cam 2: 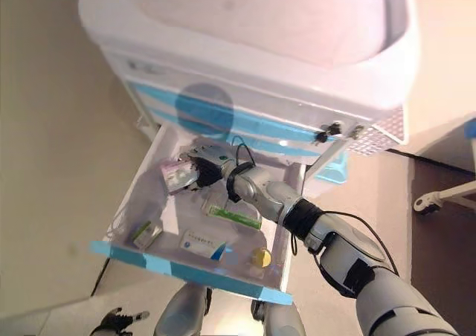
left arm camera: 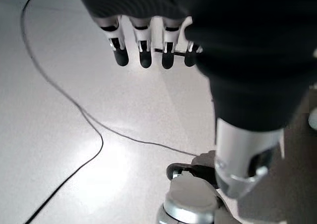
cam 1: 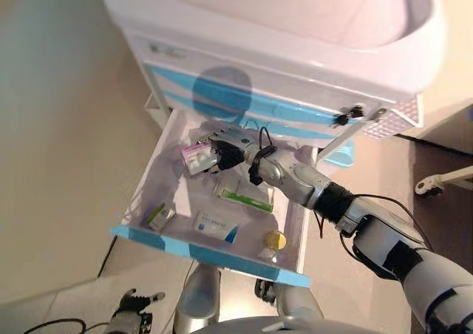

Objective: Open the drawer and pick up the medicine

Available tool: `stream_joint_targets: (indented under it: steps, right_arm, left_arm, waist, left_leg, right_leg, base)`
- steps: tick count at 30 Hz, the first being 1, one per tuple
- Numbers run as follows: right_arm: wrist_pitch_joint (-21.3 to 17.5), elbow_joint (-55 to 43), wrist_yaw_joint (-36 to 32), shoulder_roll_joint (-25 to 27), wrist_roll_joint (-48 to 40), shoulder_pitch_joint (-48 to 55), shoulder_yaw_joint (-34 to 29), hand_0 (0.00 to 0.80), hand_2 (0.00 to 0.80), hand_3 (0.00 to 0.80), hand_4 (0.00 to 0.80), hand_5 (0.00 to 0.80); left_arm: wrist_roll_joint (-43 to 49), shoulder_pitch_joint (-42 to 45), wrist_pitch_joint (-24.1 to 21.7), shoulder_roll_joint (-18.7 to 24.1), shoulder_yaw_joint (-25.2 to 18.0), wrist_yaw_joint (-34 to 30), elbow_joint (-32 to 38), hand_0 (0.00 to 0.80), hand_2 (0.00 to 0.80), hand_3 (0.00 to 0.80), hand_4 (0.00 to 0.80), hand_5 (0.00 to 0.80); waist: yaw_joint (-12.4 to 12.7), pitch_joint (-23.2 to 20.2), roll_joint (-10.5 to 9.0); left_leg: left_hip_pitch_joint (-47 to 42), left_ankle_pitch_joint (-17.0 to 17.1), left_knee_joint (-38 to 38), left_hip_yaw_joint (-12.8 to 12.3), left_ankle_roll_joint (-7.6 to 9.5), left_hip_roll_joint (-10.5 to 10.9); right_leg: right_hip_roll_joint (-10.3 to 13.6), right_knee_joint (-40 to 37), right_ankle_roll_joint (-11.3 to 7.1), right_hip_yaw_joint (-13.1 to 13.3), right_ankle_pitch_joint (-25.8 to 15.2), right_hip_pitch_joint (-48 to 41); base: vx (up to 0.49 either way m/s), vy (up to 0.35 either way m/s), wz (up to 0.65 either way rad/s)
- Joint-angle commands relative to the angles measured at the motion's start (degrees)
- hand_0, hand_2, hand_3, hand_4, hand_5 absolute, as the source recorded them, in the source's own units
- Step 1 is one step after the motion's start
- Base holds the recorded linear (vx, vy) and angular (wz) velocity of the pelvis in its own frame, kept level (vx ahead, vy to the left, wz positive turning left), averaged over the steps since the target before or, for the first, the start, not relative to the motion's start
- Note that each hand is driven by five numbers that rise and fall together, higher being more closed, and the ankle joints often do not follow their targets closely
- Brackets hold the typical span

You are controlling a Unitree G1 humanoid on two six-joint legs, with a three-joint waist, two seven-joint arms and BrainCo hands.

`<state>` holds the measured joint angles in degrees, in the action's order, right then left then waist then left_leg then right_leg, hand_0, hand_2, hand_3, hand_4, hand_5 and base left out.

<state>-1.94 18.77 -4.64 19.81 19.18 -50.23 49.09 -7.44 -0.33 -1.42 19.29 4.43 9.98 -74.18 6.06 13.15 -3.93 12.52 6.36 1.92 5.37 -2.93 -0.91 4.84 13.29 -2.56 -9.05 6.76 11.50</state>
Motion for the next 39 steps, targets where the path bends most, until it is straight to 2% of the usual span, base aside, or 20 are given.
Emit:
stream_joint_targets:
  steps: [1,3,4,9,10,12,15,16,20,21,25,26,27,28,29,32,33,34,35,39]
  right_arm:
    - [-2.96,-6.46,-2.52,1.75,-12.02,-4.18,-3.96,0.8,0.8,0.8,0.8,0.8]
    - [-3.23,-11.09,-4.04,6.03,-17.75,-4.21,-5.87,0.8,0.8,0.8,0.8,0.8]
    - [-3.08,-11.37,-4.14,6.24,-17.85,-4.1,-5.96,0.8,0.8,0.8,0.8,0.8]
    - [-3.38,-19.0,-6.6,16.77,-29.48,-3.86,-8.76,0.8,0.8,0.8,0.8,0.8]
    - [-3.37,-21.18,-7.58,21.63,-33.33,-5.3,-9.36,0.8,0.8,0.8,0.8,0.8]
    - [-3.69,-23.28,-8.24,26.1,-35.84,-7.38,-9.23,0.8,0.8,0.8,0.8,0.8]
    - [-4.41,-24.56,-7.73,30.95,-38.76,-9.04,-9.84,0.8,0.8,0.8,0.8,0.8]
    - [-4.95,-24.68,-7.69,34.84,-40.71,-11.1,-9.75,0.8,0.8,0.8,0.8,0.8]
    - [-5.2,-22.48,-7.1,38.68,-42.42,-13.19,-9.42,0.8,0.8,0.8,0.8,0.8]
    - [-5.03,-19.22,-5.89,39.79,-42.33,-15.17,-8.61,0.8,0.8,0.8,0.8,0.8]
    - [-4.25,-11.78,-4.67,38.81,-41.77,-19.12,-5.94,0.8,0.8,0.8,0.8,0.8]
    - [-3.58,-5.52,-4.12,36.61,-40.51,-22.32,-3.87,0.8,0.8,0.8,0.8,0.8]
    - [-3.65,-5.37,-4.11,36.52,-40.53,-22.53,-3.67,0.8,0.8,0.8,0.8,0.8]
    - [-2.96,1.54,-3.06,33.27,-38.43,-25.27,-2.15,0.8,0.8,0.8,0.8,0.8]
    - [-3.01,1.66,-3.05,33.19,-38.44,-25.4,-2.03,0.8,0.8,0.8,0.8,0.8]
    - [-1.81,11.77,-1.18,27.37,-35.23,-27.57,-1.97,0.8,0.8,0.8,0.8,0.8]
    - [-1.41,16.9,0.09,23.88,-33.69,-28.56,-2.68,0.8,0.8,0.8,0.8,0.8]
    - [-1.45,16.96,0.09,23.83,-33.69,-28.6,-2.66,0.8,0.8,0.8,0.8,0.8]
    - [-0.86,22.37,0.93,20.45,-32.26,-29.18,-3.53,0.8,0.8,0.8,0.8,0.8]
    - [-0.2,29.91,1.82,16.18,-29.56,-31.15,-3.57,0.8,0.8,0.8,0.8,0.8]
  left_arm:
    - [4.38,0.16,0.57,1.76,-0.36,-1.38,-4.14,0.0,0.0,0.0,0.0,0.0]
    - [4.82,0.79,0.49,1.67,-0.64,-1.94,-4.2,0.0,0.0,0.0,0.0,0.0]
    - [4.82,0.77,0.49,1.65,-0.57,-1.95,-4.2,0.0,0.0,0.0,0.0,0.0]
    - [4.93,2.16,0.15,0.78,-0.33,-3.5,-3.4,0.0,0.0,0.0,0.0,0.0]
    - [4.93,2.66,0.17,0.36,-0.31,-4.06,-3.47,0.0,0.0,0.0,0.0,0.0]
    - [5.1,3.0,0.16,0.12,-0.24,-4.59,-3.75,0.0,0.0,0.0,0.0,0.0]
    - [5.98,3.53,0.15,-0.2,0.39,-5.08,-3.98,0.0,0.0,0.0,0.0,0.0]
    - [6.95,3.92,0.15,-0.57,1.36,-5.63,-4.45,0.0,0.0,0.0,0.0,0.0]
    - [7.5,4.91,0.13,-1.18,2.31,-6.19,-4.53,0.0,0.0,0.0,0.0,0.0]
    - [7.17,5.58,0.2,-1.32,2.85,-6.45,-4.42,0.0,0.0,0.0,0.0,0.0]
    - [6.38,6.15,0.33,-1.41,3.44,-6.33,-4.73,0.0,0.0,0.0,0.0,0.0]
    - [5.67,6.31,0.53,-1.34,3.74,-6.23,-5.21,0.0,0.0,0.0,0.0,0.0]
    - [5.67,6.3,0.53,-1.42,3.68,-6.23,-5.21,0.0,0.0,0.0,0.0,0.0]
    - [4.74,6.41,0.67,-1.35,4.21,-6.21,-5.62,0.0,0.0,0.0,0.0,0.0]
    - [4.74,6.41,0.67,-1.39,4.17,-6.21,-5.62,0.0,0.0,0.0,0.0,0.0]
    - [3.14,6.65,0.8,-1.21,4.31,-6.09,-6.33,0.0,0.0,0.0,0.0,0.0]
    - [2.37,6.5,0.84,-1.05,4.57,-6.07,-6.67,0.0,0.0,0.0,0.0,0.0]
    - [2.37,6.5,0.84,-1.05,4.54,-6.07,-6.68,0.0,0.0,0.0,0.0,0.0]
    - [1.73,6.26,0.99,-0.73,4.42,-5.79,-7.25,0.0,0.0,0.0,0.0,0.0]
    - [1.3,5.84,1.07,-0.21,4.48,-5.71,-7.78,0.0,0.0,0.0,0.0,0.0]
  waist:
    - [-0.45,-0.63,-1.95]
    - [-1.11,-2.11,-1.97]
    - [-1.03,-2.06,-1.91]
    - [-2.11,-5.12,-1.74]
    - [-2.51,-6.36,-1.83]
    - [-2.77,-7.2,-1.85]
    - [-3.05,-8.07,-1.95]
    - [-3.33,-8.96,-2.12]
    - [-3.4,-9.84,-2.33]
    - [-3.26,-10.44,-2.59]
    - [-2.98,-10.81,-2.74]
    - [-2.67,-10.92,-2.98]
    - [-2.74,-10.91,-2.92]
    - [-2.32,-10.88,-3.17]
    - [-2.37,-10.86,-3.14]
    - [-1.72,-10.45,-3.38]
    - [-1.41,-10.03,-3.48]
    - [-1.45,-10.04,-3.49]
    - [-0.9,-9.47,-3.58]
    - [-0.18,-8.86,-3.9]
  left_leg:
    - [-3.88,-4.65,-0.26,-0.26,3.04,3.52]
    - [-5.47,-4.63,-1.34,-0.64,2.82,3.18]
    - [-5.58,-4.6,-1.44,-0.64,2.81,3.16]
    - [-8.43,-4.59,-2.94,-0.96,2.44,2.45]
    - [-9.34,-4.88,-3.05,-0.96,2.34,2.37]
    - [-10.08,-5.31,-2.85,-1.03,2.23,2.43]
    - [-10.95,-5.96,-2.54,-1.11,2.18,2.47]
    - [-11.77,-6.49,-2.35,-1.22,2.16,2.5]
    - [-13.06,-7.07,-2.25,-1.15,2.12,2.58]
    - [-13.63,-7.27,-2.42,-1.13,2.0,2.47]
    - [-13.97,-7.27,-2.69,-0.95,1.88,2.29]
    - [-13.95,-7.24,-2.76,-0.78,1.84,2.18]
    - [-13.95,-7.24,-2.77,-0.78,1.84,2.18]
    - [-13.98,-7.14,-2.93,-0.54,1.82,2.05]
    - [-14.0,-7.14,-2.94,-0.53,1.82,2.05]
    - [-13.7,-6.82,-3.14,-0.15,1.79,1.99]
    - [-13.31,-6.51,-3.3,0.29,1.74,1.95]
    - [-13.29,-6.5,-3.3,0.3,1.74,1.96]
    - [-12.81,-6.05,-3.59,0.9,1.69,1.91]
    - [-11.73,-5.37,-3.94,2.13,1.59,1.97]
  right_leg:
    - [1.06,-6.47,-3.98,0.77,-7.86,-1.66]
    - [0.69,-7.52,-4.0,0.86,-7.96,-3.13]
    - [0.67,-7.59,-4.0,0.85,-7.98,-3.23]
    - [0.34,-8.35,-3.91,0.35,-7.31,-6.09]
    - [0.33,-8.28,-3.93,0.07,-6.96,-6.99]
    - [0.4,-8.11,-3.92,-0.13,-6.5,-7.84]
    - [0.45,-7.89,-3.95,-0.35,-6.04,-8.68]
    - [0.49,-7.68,-3.94,-0.44,-5.57,-9.42]
    - [0.49,-7.51,-3.94,-0.59,-5.02,-10.86]
    - [0.49,-7.64,-3.88,-0.7,-4.86,-11.58]
    - [0.41,-7.97,-3.85,-1.1,-4.69,-12.15]
    - [0.34,-7.92,-3.8,-1.2,-4.62,-12.1]
    - [0.34,-7.92,-3.8,-1.21,-4.61,-12.1]
    - [0.23,-7.92,-3.67,-1.36,-4.48,-12.2]
    - [0.23,-7.92,-3.67,-1.37,-4.47,-12.21]
    - [0.1,-7.77,-3.52,-1.64,-4.42,-12.02]
    - [0.07,-7.57,-3.43,-1.91,-4.34,-11.7]
    - [0.07,-7.56,-3.43,-1.92,-4.33,-11.68]
    - [0.06,-7.42,-3.28,-2.25,-4.33,-11.28]
    - [0.15,-7.47,-3.18,-2.97,-4.44,-10.6]
  base:
    - [0.125,-0.063,-0.22]
    - [0.077,-0.03,-0.18]
    - [0.06,-0.027,-0.03]
    - [0.088,-0.03,-0.03]
    - [0.117,-0.015,-0.01]
    - [0.107,-0.023,0.04]
    - [0.076,-0.013,0.02]
    - [0.125,-0.017,0.07]
    - [0.078,-0.013,0.04]
    - [0.094,-0.023,0.01]
    - [0.023,-0.016,0.03]
    - [0.007,-0.014,0.07]
    - [0.023,-0.025,0.1]
    - [0.016,-0.011,0.08]
    - [0.015,-0.017,0.06]
    - [-0.003,-0.006,0.01]
    - [-0.013,-0.014,0.04]
    - [-0.027,-0.015,0.07]
    - [-0.021,-0.014,0.16]
    - [-0.024,-0.021,0.21]
